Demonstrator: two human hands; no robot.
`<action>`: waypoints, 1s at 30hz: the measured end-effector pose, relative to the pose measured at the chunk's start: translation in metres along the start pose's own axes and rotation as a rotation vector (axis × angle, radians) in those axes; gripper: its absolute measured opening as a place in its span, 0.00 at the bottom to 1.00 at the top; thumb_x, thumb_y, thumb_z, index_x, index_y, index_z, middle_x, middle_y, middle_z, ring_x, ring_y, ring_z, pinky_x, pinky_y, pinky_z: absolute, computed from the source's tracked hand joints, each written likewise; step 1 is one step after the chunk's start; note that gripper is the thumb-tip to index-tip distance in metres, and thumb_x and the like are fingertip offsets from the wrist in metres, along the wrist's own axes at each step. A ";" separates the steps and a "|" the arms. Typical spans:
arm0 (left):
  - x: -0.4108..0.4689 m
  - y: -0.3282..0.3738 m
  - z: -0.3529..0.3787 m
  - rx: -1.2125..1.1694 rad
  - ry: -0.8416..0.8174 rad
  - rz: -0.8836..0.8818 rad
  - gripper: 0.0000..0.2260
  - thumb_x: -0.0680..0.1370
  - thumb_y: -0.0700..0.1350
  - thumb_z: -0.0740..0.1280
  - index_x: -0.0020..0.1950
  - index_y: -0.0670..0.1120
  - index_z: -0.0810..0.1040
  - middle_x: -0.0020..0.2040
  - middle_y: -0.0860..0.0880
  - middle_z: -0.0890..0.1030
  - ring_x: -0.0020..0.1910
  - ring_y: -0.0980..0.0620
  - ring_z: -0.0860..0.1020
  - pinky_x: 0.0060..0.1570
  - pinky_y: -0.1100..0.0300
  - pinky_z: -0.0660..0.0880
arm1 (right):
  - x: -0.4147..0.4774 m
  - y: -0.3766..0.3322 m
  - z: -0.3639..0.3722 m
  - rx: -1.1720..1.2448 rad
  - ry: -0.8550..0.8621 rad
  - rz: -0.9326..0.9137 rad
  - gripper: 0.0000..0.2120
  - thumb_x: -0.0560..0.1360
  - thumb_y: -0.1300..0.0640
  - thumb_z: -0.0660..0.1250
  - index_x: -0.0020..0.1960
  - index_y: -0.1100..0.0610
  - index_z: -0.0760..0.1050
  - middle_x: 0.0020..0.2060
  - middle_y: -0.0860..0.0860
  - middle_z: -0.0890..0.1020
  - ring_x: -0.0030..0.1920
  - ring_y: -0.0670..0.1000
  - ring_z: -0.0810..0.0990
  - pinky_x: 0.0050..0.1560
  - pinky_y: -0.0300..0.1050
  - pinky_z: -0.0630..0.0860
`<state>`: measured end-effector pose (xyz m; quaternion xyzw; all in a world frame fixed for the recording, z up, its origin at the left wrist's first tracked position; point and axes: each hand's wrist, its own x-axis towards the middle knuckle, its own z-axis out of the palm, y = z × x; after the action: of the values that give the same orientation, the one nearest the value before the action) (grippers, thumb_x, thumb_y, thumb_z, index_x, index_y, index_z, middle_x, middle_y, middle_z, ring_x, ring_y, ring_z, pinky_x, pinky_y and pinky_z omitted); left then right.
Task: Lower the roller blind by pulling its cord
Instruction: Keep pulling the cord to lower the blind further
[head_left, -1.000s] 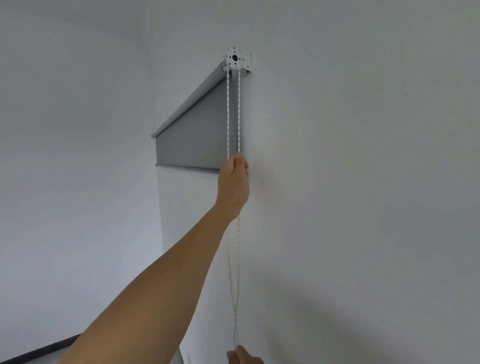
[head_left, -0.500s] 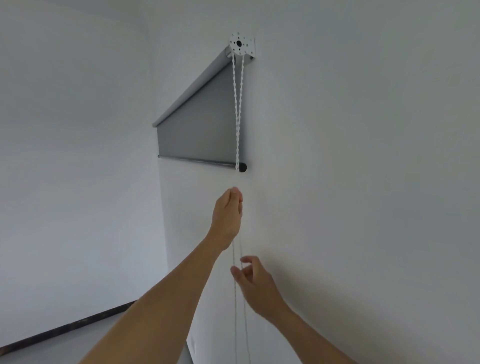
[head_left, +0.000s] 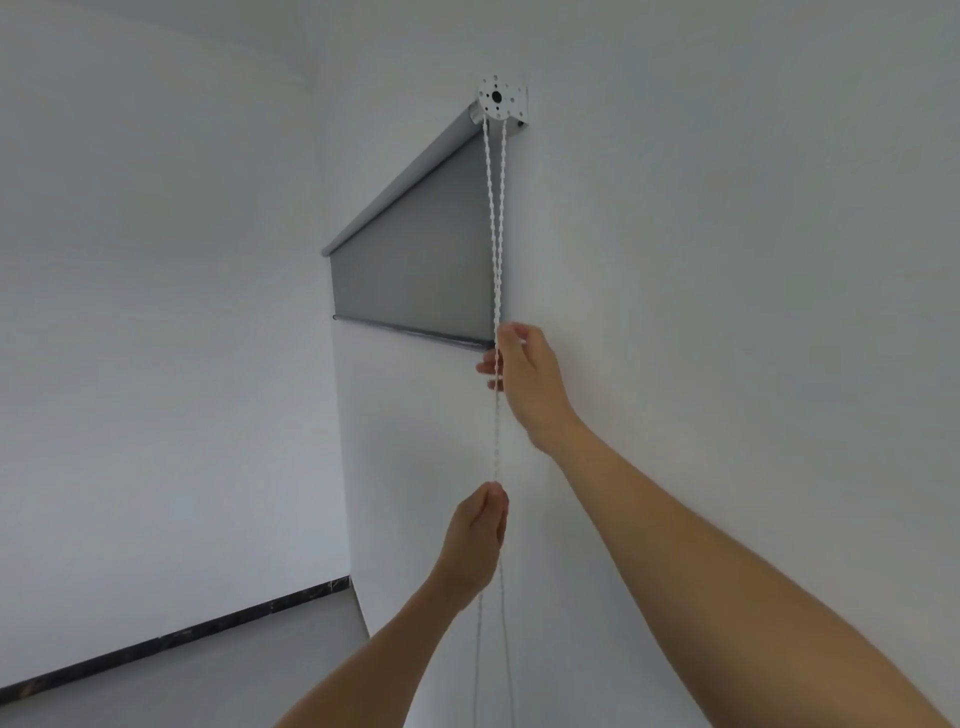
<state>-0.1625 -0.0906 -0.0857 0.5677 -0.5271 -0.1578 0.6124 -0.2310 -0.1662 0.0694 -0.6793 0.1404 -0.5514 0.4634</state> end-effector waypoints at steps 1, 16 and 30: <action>-0.006 -0.003 0.001 0.010 -0.024 -0.005 0.20 0.87 0.50 0.52 0.37 0.44 0.65 0.31 0.45 0.64 0.27 0.54 0.60 0.28 0.60 0.59 | 0.008 -0.010 0.004 0.024 0.010 0.008 0.07 0.84 0.45 0.57 0.54 0.47 0.71 0.44 0.51 0.82 0.40 0.46 0.85 0.42 0.46 0.81; 0.027 0.035 -0.036 -0.246 -0.073 -0.153 0.30 0.84 0.61 0.47 0.58 0.40 0.79 0.48 0.43 0.84 0.50 0.44 0.82 0.58 0.48 0.77 | -0.018 0.010 0.014 -0.239 0.152 -0.090 0.15 0.86 0.53 0.49 0.48 0.54 0.72 0.38 0.44 0.75 0.39 0.46 0.73 0.45 0.43 0.70; 0.108 0.168 -0.037 -0.327 0.005 0.040 0.19 0.84 0.58 0.55 0.55 0.46 0.77 0.45 0.48 0.86 0.42 0.51 0.86 0.43 0.57 0.83 | -0.097 0.064 0.008 -0.313 0.061 0.016 0.16 0.86 0.53 0.48 0.46 0.52 0.71 0.33 0.46 0.72 0.30 0.41 0.70 0.33 0.34 0.68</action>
<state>-0.1571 -0.1053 0.1172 0.4500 -0.5041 -0.2278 0.7011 -0.2378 -0.1283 -0.0403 -0.7250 0.2439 -0.5395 0.3520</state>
